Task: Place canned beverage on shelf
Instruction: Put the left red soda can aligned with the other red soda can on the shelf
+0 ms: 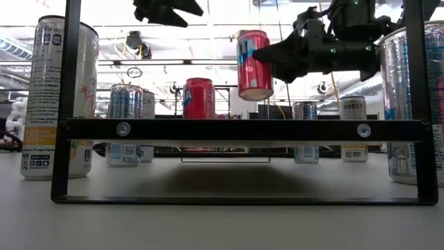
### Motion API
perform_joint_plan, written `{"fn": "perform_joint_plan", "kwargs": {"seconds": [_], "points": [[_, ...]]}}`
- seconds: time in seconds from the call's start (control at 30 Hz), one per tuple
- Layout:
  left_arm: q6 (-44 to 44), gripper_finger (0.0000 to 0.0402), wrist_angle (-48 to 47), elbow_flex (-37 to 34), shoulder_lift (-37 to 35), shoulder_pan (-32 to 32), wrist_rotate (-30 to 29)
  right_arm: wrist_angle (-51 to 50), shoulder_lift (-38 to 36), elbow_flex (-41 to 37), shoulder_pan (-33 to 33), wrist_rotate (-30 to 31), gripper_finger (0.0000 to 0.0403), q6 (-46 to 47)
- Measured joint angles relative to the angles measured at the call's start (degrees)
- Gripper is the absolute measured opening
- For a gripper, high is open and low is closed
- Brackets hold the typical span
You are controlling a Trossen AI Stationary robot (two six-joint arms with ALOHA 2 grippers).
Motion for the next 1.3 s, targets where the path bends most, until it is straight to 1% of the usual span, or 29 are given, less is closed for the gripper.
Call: {"fn": "perform_joint_plan", "kwargs": {"seconds": [0.2, 0.3, 0.6, 0.9, 1.07, 1.3], "points": [[0.78, 0.0397, 11.82, -9.35, -4.02, -0.07, 0.73, 0.42, 1.33, 0.04, -1.12, 0.08, 0.0256, 0.19], [0.76, 0.0397, 12.51, -12.01, -6.12, -0.07, 1.09, 1.15, 2.22, 0.18, -1.96, -0.11, 0.0256, 0.08], [5.03, 0.0397, 12.83, -12.77, -7.63, 0.39, 2.60, 1.25, 6.27, 1.55, -3.98, -0.22, 0.0256, 1.18], [0.63, 0.0397, 12.45, -12.75, -7.65, 0.65, 2.71, 0.80, 6.49, 1.60, -4.04, -0.70, 0.0256, 0.82], [-1.19, 0.0397, 12.33, -12.75, -7.52, 0.63, 5.29, 0.80, 6.49, 1.62, -4.04, -1.79, 0.0256, 0.45], [-2.32, 0.0397, 12.29, -12.75, -7.41, 0.55, 5.58, 0.85, 6.47, 1.64, -3.46, -1.66, 0.0256, 0.79]]}}
